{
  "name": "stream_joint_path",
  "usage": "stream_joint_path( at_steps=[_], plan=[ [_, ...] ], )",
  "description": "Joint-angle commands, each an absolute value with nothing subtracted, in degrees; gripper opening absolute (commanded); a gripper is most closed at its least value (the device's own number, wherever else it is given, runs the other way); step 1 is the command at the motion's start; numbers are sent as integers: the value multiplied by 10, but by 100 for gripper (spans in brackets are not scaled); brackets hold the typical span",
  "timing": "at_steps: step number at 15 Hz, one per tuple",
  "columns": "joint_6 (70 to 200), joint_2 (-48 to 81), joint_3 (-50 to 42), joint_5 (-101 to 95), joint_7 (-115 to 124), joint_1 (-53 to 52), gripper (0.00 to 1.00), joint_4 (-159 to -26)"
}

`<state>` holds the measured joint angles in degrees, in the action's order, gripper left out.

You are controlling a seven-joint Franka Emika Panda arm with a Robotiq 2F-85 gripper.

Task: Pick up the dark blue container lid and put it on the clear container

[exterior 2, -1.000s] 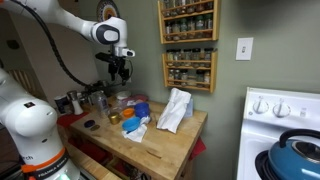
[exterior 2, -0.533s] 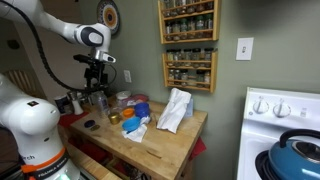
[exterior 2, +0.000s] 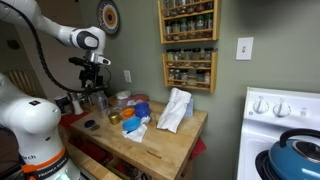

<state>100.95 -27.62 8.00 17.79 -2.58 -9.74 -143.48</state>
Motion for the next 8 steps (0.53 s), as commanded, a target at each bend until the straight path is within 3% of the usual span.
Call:
stream_joint_path(
  at_steps=[1, 6, 8],
  plan=[
    [1095, -293, 127, 233, -19, -149, 100, -1504],
    [1264, -263, 163, 307, -20, -210, 100, -1566],
    [1242, -265, 153, 282, -15, -209, 100, -1553]
  ],
)
